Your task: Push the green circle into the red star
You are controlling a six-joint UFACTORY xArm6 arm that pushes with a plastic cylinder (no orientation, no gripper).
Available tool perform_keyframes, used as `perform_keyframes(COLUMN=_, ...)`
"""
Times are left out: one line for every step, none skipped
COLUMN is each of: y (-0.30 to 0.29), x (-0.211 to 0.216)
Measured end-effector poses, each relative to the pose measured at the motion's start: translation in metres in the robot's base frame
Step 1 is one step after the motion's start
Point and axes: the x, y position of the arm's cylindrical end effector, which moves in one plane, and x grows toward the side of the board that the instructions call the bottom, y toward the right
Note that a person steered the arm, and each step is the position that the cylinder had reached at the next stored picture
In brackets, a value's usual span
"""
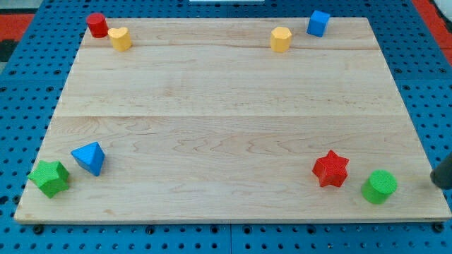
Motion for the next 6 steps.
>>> perform_keyframes(y=-0.033, x=0.006)
perform_keyframes(y=-0.038, x=0.006)
perform_keyframes(y=-0.085, x=0.003)
perform_keyframes(y=-0.138, x=-0.006)
perform_keyframes(y=-0.173, x=-0.016)
perform_keyframes(y=-0.196, x=-0.039)
